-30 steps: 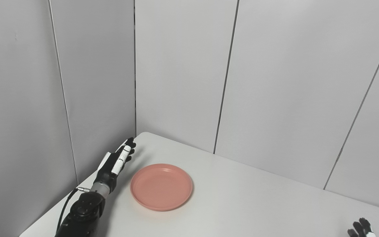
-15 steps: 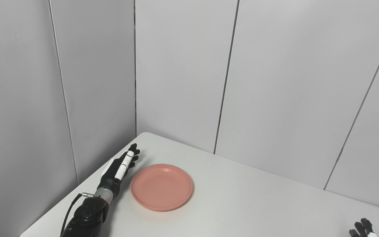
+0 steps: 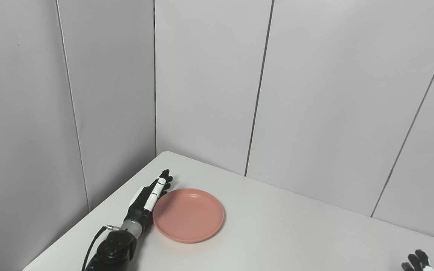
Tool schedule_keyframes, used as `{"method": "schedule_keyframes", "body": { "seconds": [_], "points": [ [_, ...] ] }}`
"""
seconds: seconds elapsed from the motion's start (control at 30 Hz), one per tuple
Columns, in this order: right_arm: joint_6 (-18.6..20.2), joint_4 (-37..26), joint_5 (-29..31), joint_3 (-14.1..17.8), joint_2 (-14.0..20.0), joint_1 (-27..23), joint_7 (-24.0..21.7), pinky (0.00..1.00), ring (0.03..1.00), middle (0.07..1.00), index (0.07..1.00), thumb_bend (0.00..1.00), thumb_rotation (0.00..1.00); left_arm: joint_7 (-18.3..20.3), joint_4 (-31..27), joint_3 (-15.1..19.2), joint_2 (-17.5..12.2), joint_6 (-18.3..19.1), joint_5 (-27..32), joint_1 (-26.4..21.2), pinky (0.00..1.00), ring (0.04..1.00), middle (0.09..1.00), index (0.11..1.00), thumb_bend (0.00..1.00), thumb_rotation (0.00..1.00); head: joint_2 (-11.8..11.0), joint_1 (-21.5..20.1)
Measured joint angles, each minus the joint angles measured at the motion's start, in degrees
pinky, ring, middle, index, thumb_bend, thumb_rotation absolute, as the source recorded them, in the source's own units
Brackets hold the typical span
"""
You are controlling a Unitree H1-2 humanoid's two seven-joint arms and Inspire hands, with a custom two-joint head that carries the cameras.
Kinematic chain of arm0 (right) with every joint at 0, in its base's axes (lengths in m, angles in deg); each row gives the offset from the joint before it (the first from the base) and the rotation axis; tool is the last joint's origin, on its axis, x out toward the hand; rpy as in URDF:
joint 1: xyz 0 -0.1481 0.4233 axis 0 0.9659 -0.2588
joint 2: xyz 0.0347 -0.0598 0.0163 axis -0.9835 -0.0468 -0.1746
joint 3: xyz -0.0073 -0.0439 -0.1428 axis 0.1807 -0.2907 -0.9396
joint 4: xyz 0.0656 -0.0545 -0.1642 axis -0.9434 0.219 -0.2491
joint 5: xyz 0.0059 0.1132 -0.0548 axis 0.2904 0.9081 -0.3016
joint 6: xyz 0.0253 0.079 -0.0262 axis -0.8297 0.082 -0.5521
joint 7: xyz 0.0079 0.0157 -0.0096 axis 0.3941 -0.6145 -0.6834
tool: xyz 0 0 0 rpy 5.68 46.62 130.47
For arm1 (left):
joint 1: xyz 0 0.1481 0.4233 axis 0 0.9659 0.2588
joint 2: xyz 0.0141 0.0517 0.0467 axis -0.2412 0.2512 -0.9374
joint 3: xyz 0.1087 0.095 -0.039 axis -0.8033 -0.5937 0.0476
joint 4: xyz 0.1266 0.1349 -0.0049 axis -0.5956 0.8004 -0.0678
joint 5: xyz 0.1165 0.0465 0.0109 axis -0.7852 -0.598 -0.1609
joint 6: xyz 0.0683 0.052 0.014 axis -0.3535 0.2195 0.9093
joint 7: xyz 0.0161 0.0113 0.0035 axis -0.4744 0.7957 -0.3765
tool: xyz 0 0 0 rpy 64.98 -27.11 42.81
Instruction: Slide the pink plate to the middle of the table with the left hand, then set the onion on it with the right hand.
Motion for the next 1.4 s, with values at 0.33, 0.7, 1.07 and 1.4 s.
{"method": "schedule_keyframes", "body": {
  "seconds": [0.33, 0.7, 1.07, 1.4],
  "points": [
    [1.08, -0.65, -0.02, -0.21, -0.37, 0.09, 0.24, 1.00, 1.000, 1.000, 1.000, 0.28, 1.00, 0.47, 0.02, -0.99, 0.16, 0.00, 0.04, 0.00, 1.00, 0.968, 0.961, 0.958, 0.61, 1.00, 0.18, -0.79],
    [1.56, -3.07, -1.26, -1.52, 0.23, 0.07, -0.33, 1.00, 1.000, 1.000, 1.000, 0.09, 1.00, 0.89, 0.26, -1.96, 0.15, -0.17, 0.54, -0.12, 0.95, 0.950, 0.949, 0.951, 0.63, 1.00, 0.61, -2.63],
    [3.22, -4.03, -1.70, -1.72, -0.89, 0.09, 1.05, 1.00, 1.000, 1.000, 1.000, 0.09, 1.00, 1.33, 0.26, -3.34, 0.32, -0.28, 1.37, -0.21, 0.94, 0.944, 0.941, 0.939, 0.64, 1.00, 1.23, -4.57],
    [3.26, -3.09, -2.23, -1.70, -1.23, 0.09, 1.46, 1.00, 1.000, 1.000, 1.000, 0.14, 1.00, 1.71, -0.31, -4.51, 1.35, 0.24, 1.76, -0.23, 0.97, 0.949, 0.941, 0.938, 0.62, 1.00, 1.93, -7.73]
  ]
}}
